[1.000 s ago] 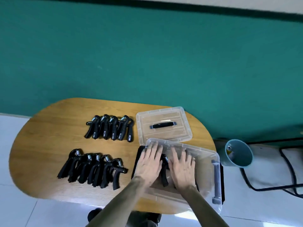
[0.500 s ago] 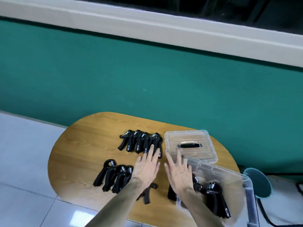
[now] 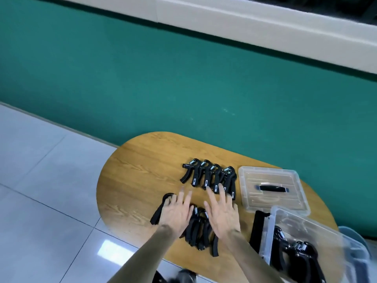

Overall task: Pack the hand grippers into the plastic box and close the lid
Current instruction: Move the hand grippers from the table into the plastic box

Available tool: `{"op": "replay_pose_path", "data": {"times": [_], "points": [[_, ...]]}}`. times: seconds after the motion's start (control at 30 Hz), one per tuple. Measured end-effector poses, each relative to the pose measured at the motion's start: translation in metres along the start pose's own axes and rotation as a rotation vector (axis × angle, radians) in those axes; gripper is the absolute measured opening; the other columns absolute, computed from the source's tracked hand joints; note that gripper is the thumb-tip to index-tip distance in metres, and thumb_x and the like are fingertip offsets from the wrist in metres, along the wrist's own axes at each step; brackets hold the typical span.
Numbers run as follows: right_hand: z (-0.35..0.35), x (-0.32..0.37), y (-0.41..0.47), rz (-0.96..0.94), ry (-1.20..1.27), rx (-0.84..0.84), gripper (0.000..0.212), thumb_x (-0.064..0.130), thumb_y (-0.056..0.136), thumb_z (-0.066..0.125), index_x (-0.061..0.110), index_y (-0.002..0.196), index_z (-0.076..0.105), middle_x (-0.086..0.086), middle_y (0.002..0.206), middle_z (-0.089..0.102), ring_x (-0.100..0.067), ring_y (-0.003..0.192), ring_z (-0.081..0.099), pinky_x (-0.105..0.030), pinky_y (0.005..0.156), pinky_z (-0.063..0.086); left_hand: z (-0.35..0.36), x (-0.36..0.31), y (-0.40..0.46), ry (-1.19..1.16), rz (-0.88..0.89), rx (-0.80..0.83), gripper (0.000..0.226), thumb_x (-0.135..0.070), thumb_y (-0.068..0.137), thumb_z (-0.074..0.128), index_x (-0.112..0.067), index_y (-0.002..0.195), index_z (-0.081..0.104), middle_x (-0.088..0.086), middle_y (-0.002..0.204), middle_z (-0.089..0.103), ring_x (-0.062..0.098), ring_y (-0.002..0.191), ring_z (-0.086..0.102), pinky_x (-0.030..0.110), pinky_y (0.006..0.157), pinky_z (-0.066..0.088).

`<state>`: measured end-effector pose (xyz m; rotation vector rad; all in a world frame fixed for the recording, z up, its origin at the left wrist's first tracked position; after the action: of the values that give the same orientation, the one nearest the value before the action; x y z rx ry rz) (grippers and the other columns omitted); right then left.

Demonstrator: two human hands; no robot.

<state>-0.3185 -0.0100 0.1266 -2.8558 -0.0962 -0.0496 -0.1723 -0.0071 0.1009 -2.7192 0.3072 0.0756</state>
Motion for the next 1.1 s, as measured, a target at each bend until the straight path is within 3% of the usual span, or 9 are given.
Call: {"op": "replay_pose_path", "data": {"times": [0.47, 0.73, 0.97, 1.1], "points": [[0.085, 0.031, 0.087, -0.067, -0.045, 0.065, 0.056, 0.047, 0.104, 0.022, 0.027, 0.156, 0.016, -0.017, 0.161, 0.016, -0.036, 0.127, 0.043, -0.048, 0.095, 0.049, 0.111, 0.064, 0.031, 0.007, -0.078, 0.219, 0.068, -0.047, 0.109, 0.01, -0.013, 0.157, -0.024, 0.017, 0.168, -0.018, 0.035, 0.151, 0.021, 0.05, 0.119, 0.029], [0.115, 0.053, 0.162, -0.049, 0.026, 0.02, 0.063, 0.056, 0.103, 0.024, 0.028, 0.157, 0.008, -0.016, 0.166, 0.001, -0.043, 0.15, 0.013, -0.061, 0.117, 0.027, 0.166, 0.086, 0.053, -0.185, -0.168, 0.153, 0.074, -0.059, 0.105, 0.009, -0.028, 0.146, -0.043, 0.003, 0.16, -0.043, 0.037, 0.155, -0.008, 0.058, 0.125, 0.01], [0.145, 0.068, 0.219, 0.003, 0.003, -0.026, 0.068, 0.056, 0.101, 0.027, 0.03, 0.159, 0.001, -0.014, 0.165, -0.017, -0.048, 0.15, -0.005, -0.064, 0.119, 0.014, 0.186, 0.081, 0.066, -0.292, -0.159, 0.091, 0.075, -0.053, 0.105, 0.014, -0.029, 0.146, -0.045, -0.003, 0.155, -0.05, 0.035, 0.155, -0.008, 0.055, 0.124, 0.014], [0.154, 0.064, 0.235, 0.066, 0.008, -0.042, 0.07, 0.057, 0.1, 0.032, 0.031, 0.159, 0.003, -0.013, 0.165, -0.017, -0.05, 0.149, -0.004, -0.064, 0.119, 0.016, 0.185, 0.08, 0.07, -0.321, -0.139, 0.065, 0.073, -0.05, 0.107, 0.016, -0.029, 0.15, -0.039, -0.003, 0.156, -0.048, 0.037, 0.155, 0.005, 0.053, 0.12, 0.023]]}}
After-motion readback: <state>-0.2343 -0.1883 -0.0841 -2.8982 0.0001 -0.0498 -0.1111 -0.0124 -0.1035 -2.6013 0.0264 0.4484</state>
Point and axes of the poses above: each hand's wrist, its own y-axis towards the middle knuckle, its own z-axis out of the palm, x = y × z, the point moved 8 cm from there along y, towards the middle knuckle
